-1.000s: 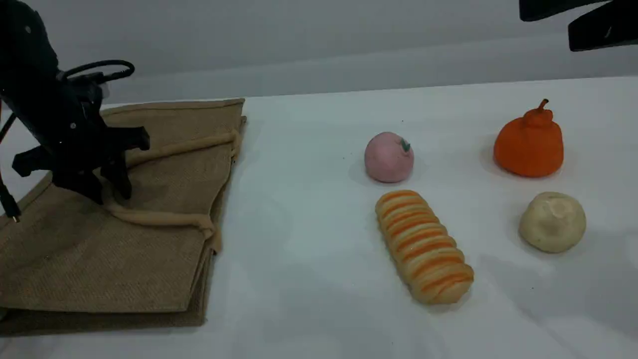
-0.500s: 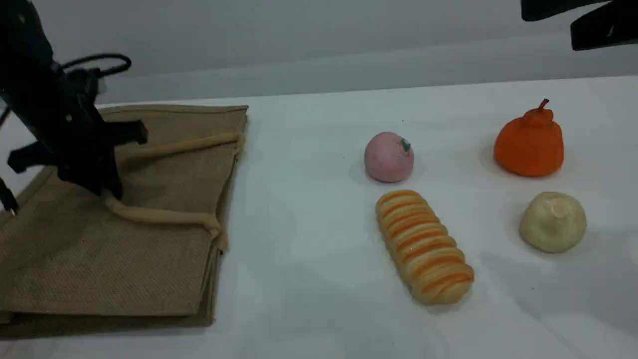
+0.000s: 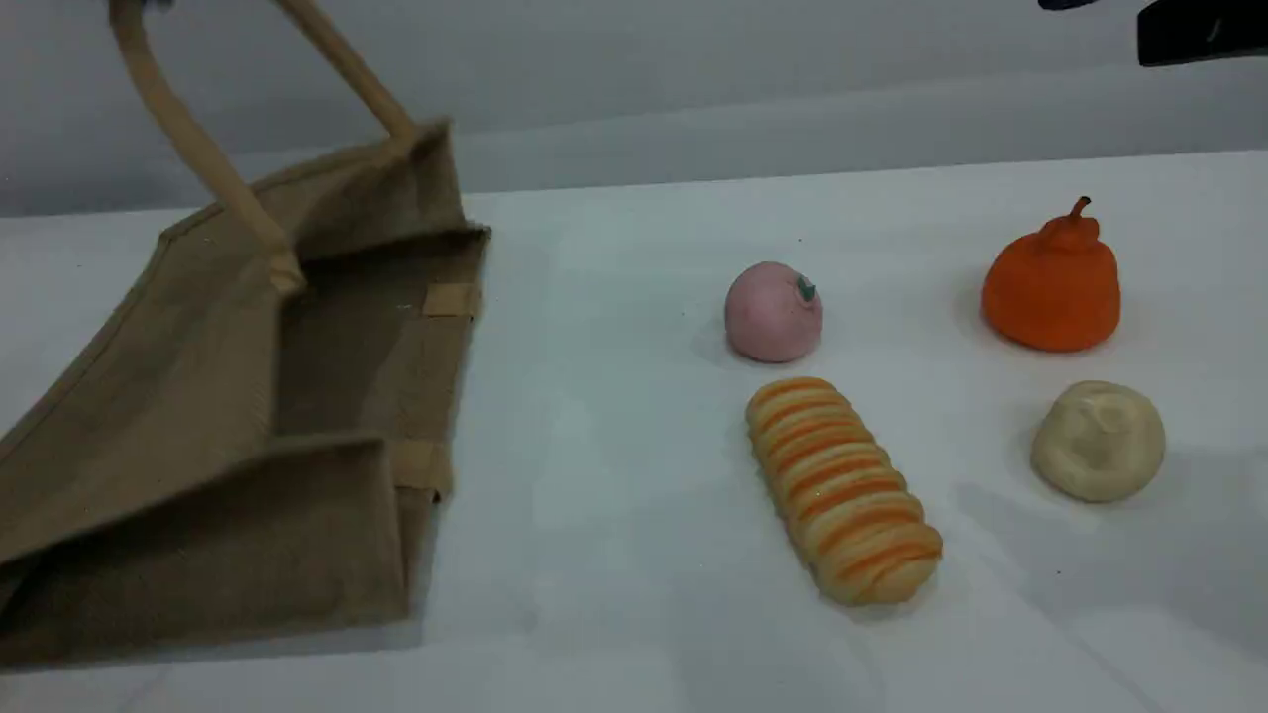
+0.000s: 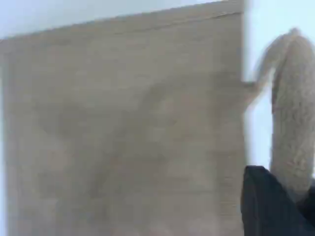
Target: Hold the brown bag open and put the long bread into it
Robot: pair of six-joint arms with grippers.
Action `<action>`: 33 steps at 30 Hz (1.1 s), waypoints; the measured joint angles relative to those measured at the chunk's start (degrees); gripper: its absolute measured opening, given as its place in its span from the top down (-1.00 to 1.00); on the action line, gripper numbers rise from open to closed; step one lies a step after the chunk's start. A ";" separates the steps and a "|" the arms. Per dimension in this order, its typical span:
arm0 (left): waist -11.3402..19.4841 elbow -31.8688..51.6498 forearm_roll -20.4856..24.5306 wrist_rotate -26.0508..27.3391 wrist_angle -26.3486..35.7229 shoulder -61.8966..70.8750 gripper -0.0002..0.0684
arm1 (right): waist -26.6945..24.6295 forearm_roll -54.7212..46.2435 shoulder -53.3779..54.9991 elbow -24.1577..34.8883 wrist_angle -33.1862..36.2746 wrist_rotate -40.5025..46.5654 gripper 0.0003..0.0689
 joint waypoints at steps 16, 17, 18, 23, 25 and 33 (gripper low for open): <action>-0.03 -15.80 -8.20 15.35 17.70 -0.09 0.76 | 1.56 7.76 14.10 0.00 -1.21 -7.11 -0.45; -0.03 -15.80 -9.16 16.37 17.70 -0.09 0.76 | 2.32 8.84 14.95 0.00 -1.83 -8.48 -0.45; -0.03 -15.80 -10.51 17.68 17.70 -0.09 0.76 | 3.04 9.98 15.94 0.00 -2.38 -9.76 -0.45; -0.03 -15.80 -14.64 22.05 17.59 -0.09 0.76 | 7.22 13.07 21.00 0.00 -7.14 -14.08 -0.45; -0.03 -15.80 -15.45 22.68 17.59 -0.09 0.76 | 8.23 14.16 22.89 0.00 -9.02 -14.82 -0.45; -0.81 -15.80 -19.96 23.63 17.40 -0.09 0.76 | 9.82 20.12 29.09 0.00 -9.81 -20.74 -0.45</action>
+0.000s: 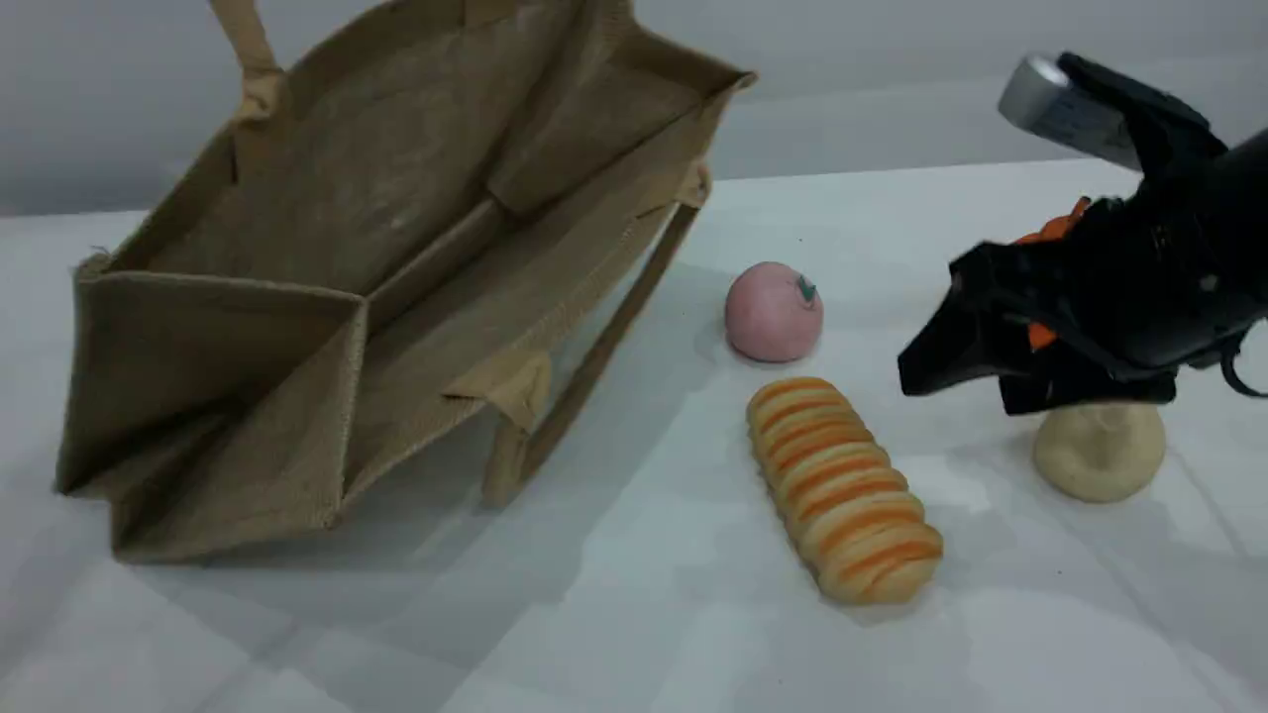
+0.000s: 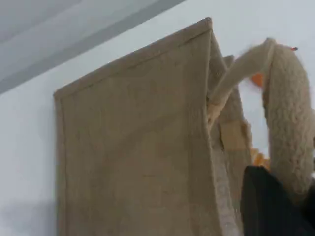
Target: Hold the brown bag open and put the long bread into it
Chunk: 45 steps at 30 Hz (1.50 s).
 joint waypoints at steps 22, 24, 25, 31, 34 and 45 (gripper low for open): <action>-4.30 0.05 0.65 0.34 0.12 0.06 0.76 | 0.02 0.18 9.12 -4.05 4.13 -3.90 -0.45; -4.30 0.05 0.65 0.34 0.12 0.06 0.76 | 0.83 0.26 9.75 -4.97 4.74 -3.83 -0.45; -4.30 0.05 0.65 0.34 0.12 0.06 0.76 | 1.49 0.19 10.06 -5.36 4.86 -3.83 -0.45; -4.30 0.05 0.89 0.15 0.12 0.06 0.76 | 5.87 0.19 12.80 -7.74 3.02 -3.78 -0.45; -4.30 0.05 0.89 0.15 0.12 0.06 0.76 | 7.41 0.19 14.66 -9.19 0.25 -3.84 -0.45; -4.30 0.05 0.89 0.12 0.10 0.06 0.76 | 7.34 0.54 16.44 -9.71 -0.94 -3.79 0.47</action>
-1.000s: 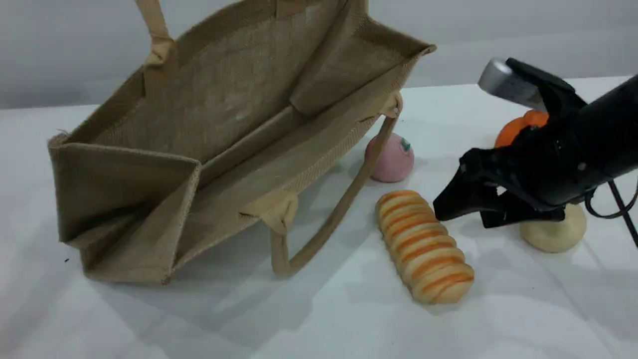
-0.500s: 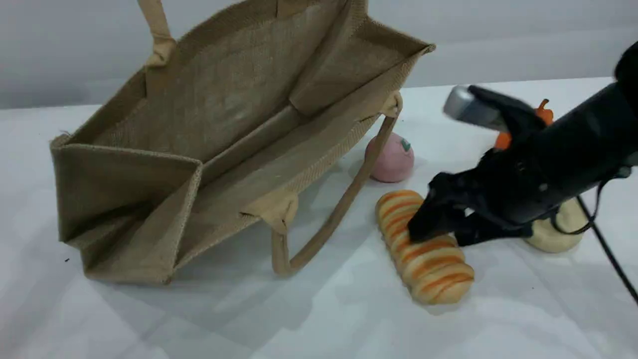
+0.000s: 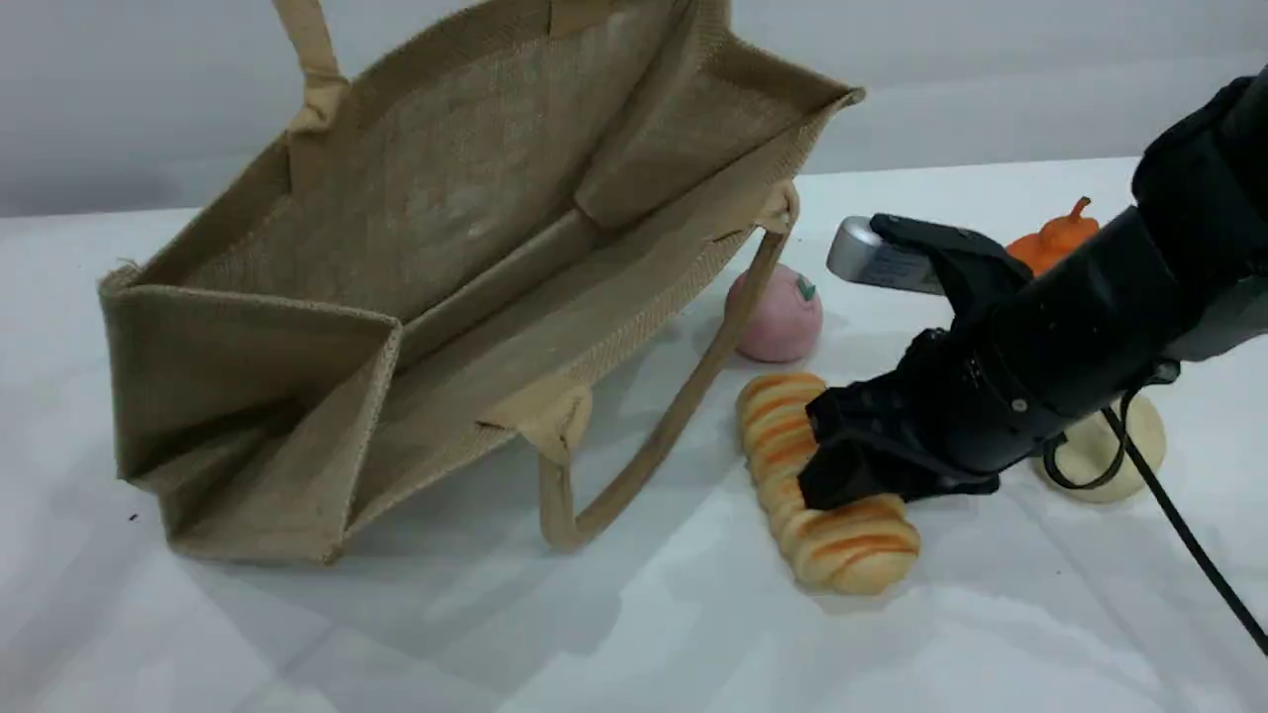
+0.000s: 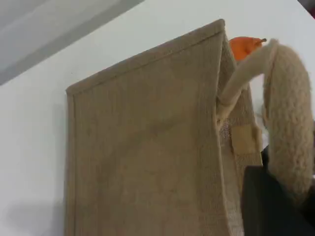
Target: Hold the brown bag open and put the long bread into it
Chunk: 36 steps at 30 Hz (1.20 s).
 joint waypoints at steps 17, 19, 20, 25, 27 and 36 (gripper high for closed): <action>-0.10 0.00 -2.17 0.24 0.00 0.83 0.76 | -8.26 -28.86 -28.54 3.71 0.38 24.96 0.69; -0.60 0.00 -2.52 0.68 -0.07 0.83 0.76 | -8.11 -33.26 -32.78 3.71 2.81 30.10 0.69; -1.14 0.00 -2.60 1.30 0.00 0.83 0.76 | -7.98 -35.04 -34.90 3.71 4.83 31.75 0.69; -2.89 0.00 -2.77 2.06 0.00 0.83 0.76 | -4.43 -36.39 -41.11 3.56 10.45 34.80 0.70; -2.89 0.00 -3.05 2.06 0.00 0.71 0.76 | -2.13 -33.72 -41.00 3.56 10.23 34.80 0.70; -3.41 0.00 -4.65 1.83 0.12 -0.70 0.76 | 7.64 -26.46 -39.48 3.56 3.65 34.46 0.72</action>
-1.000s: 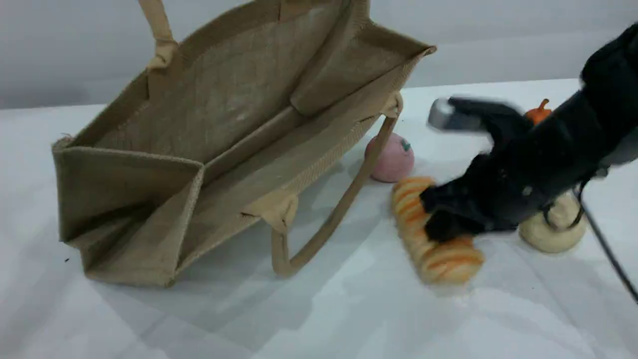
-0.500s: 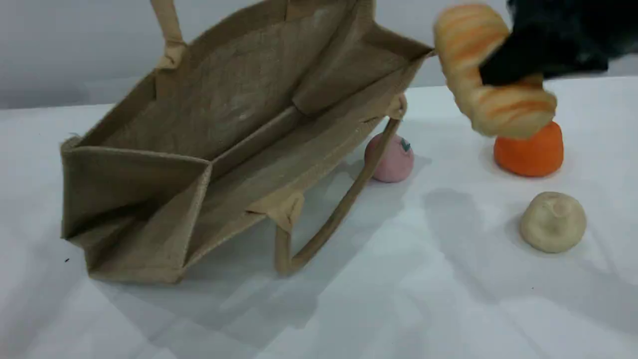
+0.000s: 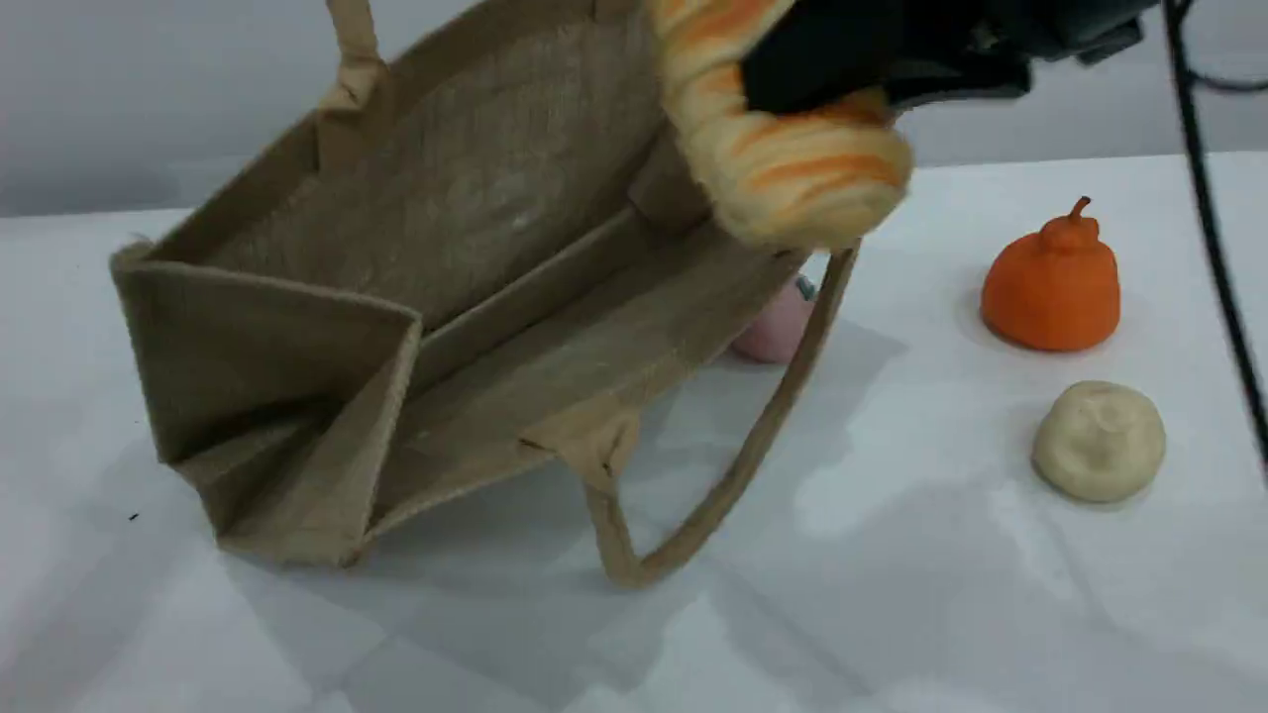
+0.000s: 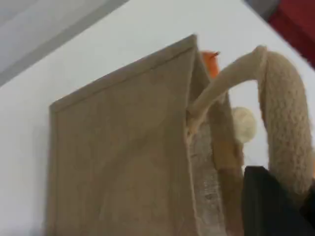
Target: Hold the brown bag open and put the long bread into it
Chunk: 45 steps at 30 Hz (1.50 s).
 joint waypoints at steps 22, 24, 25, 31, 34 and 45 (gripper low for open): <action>-0.06 0.00 -1.30 -0.17 -0.12 0.18 0.76 | 2.03 13.48 23.44 -13.55 1.37 -4.02 0.75; -0.06 0.00 -1.30 -0.17 -0.12 0.18 0.76 | 2.03 13.48 26.19 -15.73 1.37 -2.70 0.75; -0.06 0.00 -1.30 -0.23 -0.12 0.18 0.76 | 2.03 13.35 27.26 -16.91 1.37 -1.58 0.75; -0.06 0.00 -1.23 -0.33 -0.17 0.18 0.76 | 2.03 9.52 30.68 -20.98 -0.69 1.30 0.76; -0.06 0.00 -1.23 -0.33 -0.17 0.18 0.76 | 2.03 7.54 30.62 -21.18 -0.47 -0.21 0.72; -0.06 0.00 -1.15 -0.15 -0.13 0.18 0.76 | 1.92 8.46 30.02 -21.18 1.70 -0.21 -0.18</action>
